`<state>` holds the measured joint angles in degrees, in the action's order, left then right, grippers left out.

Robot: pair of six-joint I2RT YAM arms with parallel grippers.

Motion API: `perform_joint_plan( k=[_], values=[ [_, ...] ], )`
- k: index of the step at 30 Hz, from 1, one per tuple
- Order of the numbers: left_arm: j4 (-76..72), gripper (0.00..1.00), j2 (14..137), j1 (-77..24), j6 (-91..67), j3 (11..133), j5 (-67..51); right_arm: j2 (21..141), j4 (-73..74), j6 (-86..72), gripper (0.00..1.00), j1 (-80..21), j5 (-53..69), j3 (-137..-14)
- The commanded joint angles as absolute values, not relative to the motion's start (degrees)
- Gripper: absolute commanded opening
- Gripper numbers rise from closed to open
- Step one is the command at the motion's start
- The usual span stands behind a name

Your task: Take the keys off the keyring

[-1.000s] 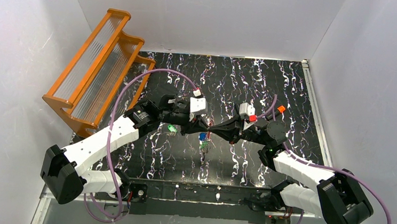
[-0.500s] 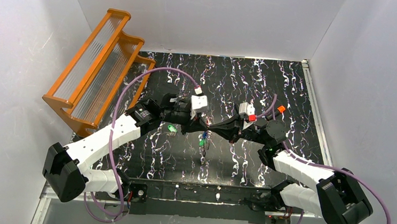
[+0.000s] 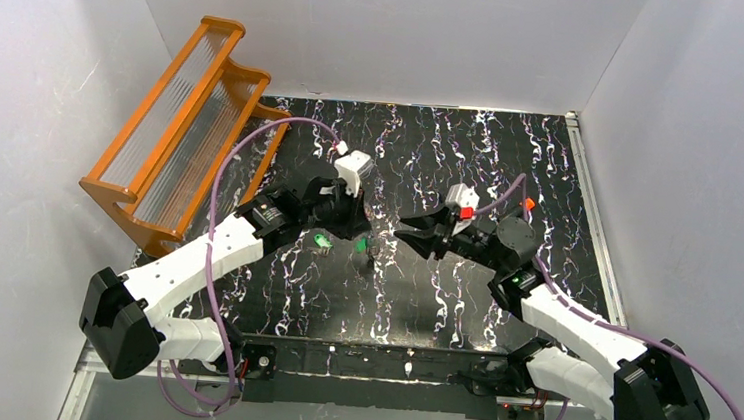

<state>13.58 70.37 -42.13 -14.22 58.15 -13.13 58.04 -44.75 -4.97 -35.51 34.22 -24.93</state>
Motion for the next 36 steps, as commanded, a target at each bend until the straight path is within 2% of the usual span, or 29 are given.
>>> perform_joint_plan(
  k=[1, 7, 15, 24, 36],
  values=[
    [19.9, 0.0, 69.8, -42.1, -31.2, 60.7, -2.3, 57.9, -36.6, -0.4, 0.44, -39.0, 26.9, -28.3],
    [27.3, 0.0, 73.2, -42.1, -44.1, 63.4, 2.9, 61.7, -38.4, 5.2, 0.46, -47.2, 15.5, -28.5],
    [28.2, 0.0, 72.3, -42.1, -52.9, 64.0, 6.1, 69.9, -49.2, 3.1, 0.43, -51.8, 9.7, -28.5],
    [24.1, 0.0, 70.7, -42.1, -58.6, 61.8, 4.0, 75.3, -60.0, -4.1, 0.43, -52.0, 9.5, -26.0],
    [21.0, 0.0, 70.3, -42.1, -62.2, 59.9, 1.5, 80.4, -66.5, -7.1, 0.43, -52.0, 6.1, -24.3]
  ],
)
